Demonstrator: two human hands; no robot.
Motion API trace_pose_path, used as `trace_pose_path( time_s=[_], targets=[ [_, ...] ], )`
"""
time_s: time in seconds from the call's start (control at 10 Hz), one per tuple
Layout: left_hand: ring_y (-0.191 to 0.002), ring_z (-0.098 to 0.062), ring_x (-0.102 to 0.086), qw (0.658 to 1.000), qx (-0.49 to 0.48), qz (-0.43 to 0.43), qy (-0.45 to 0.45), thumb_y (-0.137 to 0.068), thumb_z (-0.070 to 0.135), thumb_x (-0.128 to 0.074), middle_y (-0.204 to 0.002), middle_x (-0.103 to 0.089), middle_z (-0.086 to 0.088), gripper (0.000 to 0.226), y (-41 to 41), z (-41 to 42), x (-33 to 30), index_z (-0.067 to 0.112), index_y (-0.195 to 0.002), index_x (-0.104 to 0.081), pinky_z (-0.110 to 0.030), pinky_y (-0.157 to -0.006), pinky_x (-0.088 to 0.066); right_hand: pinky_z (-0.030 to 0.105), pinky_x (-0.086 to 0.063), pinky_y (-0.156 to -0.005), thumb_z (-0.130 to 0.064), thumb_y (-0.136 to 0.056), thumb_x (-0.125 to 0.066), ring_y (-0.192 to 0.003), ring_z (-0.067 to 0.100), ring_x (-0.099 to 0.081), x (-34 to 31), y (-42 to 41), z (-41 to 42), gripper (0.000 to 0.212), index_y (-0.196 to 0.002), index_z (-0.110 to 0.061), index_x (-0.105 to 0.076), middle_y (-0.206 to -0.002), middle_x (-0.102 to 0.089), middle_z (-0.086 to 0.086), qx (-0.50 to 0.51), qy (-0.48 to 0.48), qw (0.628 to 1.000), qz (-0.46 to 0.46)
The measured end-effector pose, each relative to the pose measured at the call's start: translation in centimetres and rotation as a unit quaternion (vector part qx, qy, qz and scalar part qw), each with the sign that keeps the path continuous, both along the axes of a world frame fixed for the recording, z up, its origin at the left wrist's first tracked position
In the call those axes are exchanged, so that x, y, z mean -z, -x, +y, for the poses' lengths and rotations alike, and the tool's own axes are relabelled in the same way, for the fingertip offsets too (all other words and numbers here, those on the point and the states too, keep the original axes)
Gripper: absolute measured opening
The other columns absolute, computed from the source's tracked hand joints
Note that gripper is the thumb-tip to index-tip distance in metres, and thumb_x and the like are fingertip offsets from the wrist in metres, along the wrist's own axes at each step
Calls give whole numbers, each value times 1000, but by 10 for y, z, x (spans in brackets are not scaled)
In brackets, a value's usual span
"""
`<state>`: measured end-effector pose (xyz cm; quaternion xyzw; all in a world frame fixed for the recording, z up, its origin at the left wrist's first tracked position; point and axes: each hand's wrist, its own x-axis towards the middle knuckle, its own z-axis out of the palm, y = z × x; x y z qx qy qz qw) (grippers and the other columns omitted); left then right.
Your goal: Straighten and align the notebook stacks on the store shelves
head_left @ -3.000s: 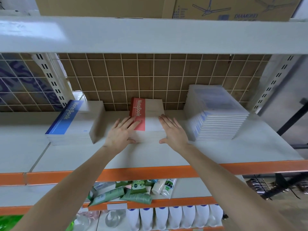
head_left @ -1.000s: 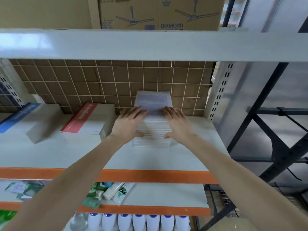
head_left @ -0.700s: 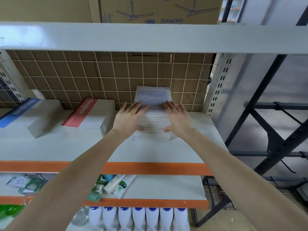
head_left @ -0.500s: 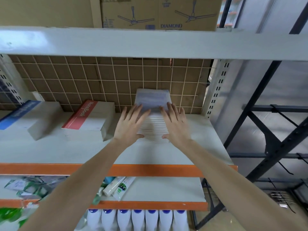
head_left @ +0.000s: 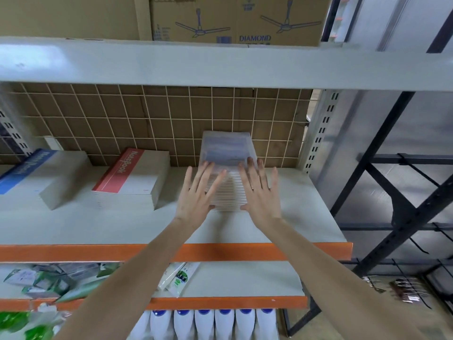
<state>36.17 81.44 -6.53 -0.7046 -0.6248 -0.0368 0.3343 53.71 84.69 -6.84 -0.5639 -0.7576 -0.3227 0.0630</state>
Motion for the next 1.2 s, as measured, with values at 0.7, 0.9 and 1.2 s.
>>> trace_pose_path(
  time_s=[0.7,0.9,1.2],
  targets=[
    [-143,-27,-5,998,30,33,-34,-70,33,-78,-156,-6,-13,119,9,4,34,8,-148,8,-47,-114,1,49,-24,-111,-66,-50,-79,-139,31,-30,29,0,1,132,-148,-11,-9,-154,-20,9,-32,-83,996,1],
    [-142,-28,21,999,7,19,-43,-73,34,-76,-153,12,-15,115,4,1,34,10,-147,8,-46,-115,-10,50,-18,-113,-64,-57,-77,-141,31,-18,34,0,6,136,-149,-6,5,-152,-11,13,-26,-77,997,-11],
    [-137,-27,-34,996,38,-68,-48,-76,45,-72,-151,-31,-10,87,7,-36,27,13,-146,-30,-49,-110,-26,58,-16,-109,-52,-54,-85,-140,36,-29,28,8,-7,122,-148,-11,-18,-153,-28,14,-74,-74,990,95]
  ],
)
